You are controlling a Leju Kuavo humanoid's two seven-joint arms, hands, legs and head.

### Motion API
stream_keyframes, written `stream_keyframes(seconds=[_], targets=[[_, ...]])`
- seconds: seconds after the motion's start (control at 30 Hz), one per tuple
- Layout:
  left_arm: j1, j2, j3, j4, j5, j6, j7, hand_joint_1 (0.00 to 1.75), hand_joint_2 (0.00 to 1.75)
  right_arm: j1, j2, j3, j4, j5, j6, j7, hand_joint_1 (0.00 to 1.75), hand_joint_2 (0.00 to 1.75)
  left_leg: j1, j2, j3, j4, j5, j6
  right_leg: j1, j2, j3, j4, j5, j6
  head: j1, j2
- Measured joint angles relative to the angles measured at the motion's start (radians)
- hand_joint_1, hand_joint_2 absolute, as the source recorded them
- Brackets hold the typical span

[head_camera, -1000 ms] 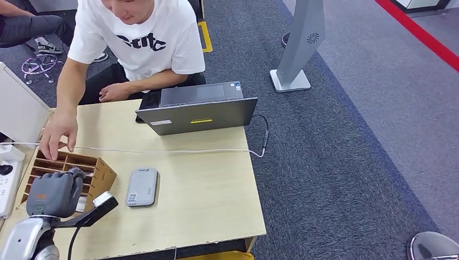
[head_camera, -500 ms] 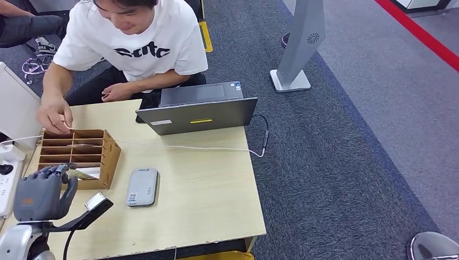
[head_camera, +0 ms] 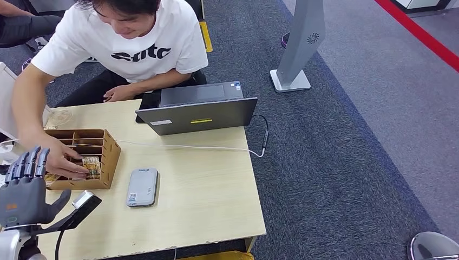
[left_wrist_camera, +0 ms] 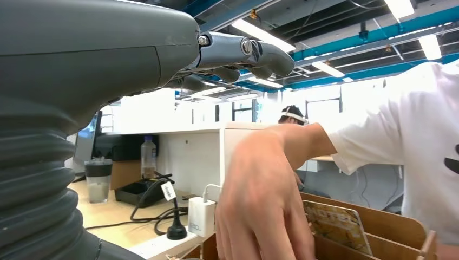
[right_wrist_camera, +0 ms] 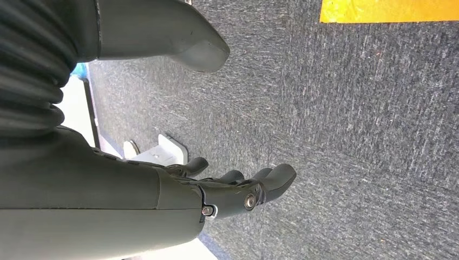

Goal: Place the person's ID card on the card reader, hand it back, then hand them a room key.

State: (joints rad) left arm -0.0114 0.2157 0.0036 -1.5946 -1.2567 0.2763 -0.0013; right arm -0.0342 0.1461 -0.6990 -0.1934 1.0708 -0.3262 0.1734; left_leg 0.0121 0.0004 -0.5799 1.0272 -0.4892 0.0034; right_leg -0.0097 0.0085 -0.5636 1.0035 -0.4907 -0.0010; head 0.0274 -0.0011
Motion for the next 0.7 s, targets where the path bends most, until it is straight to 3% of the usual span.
stream_keyframes(seconds=[0.3,0.47,0.7], targets=[[0.013,-0.002,0.018,0.0,-0.002,-0.004,0.0,0.0,1.75,0.0,0.0,-0.007,0.0,0.005,0.0,-0.001,0.0,1.75,0.0,0.0,0.0,0.0,0.0,0.0,0.0,0.0,0.0,0.0,0.0,0.0,0.0,0.0],[0.036,-0.001,0.029,-0.006,-0.177,0.068,0.04,0.0,1.75,0.0,0.0,-0.013,0.0,0.016,0.0,-0.005,0.0,1.75,0.0,0.0,0.0,0.0,0.0,0.0,0.0,0.0,0.0,0.0,0.0,0.0,0.0,0.0],[0.031,0.012,0.038,-0.006,-0.184,-0.009,0.039,0.0,1.75,-0.001,0.0,-0.019,0.0,0.018,0.003,-0.001,0.0,1.75,0.0,0.0,0.0,0.0,0.0,0.0,0.0,0.0,0.0,0.0,0.0,0.0,0.0,0.0]])
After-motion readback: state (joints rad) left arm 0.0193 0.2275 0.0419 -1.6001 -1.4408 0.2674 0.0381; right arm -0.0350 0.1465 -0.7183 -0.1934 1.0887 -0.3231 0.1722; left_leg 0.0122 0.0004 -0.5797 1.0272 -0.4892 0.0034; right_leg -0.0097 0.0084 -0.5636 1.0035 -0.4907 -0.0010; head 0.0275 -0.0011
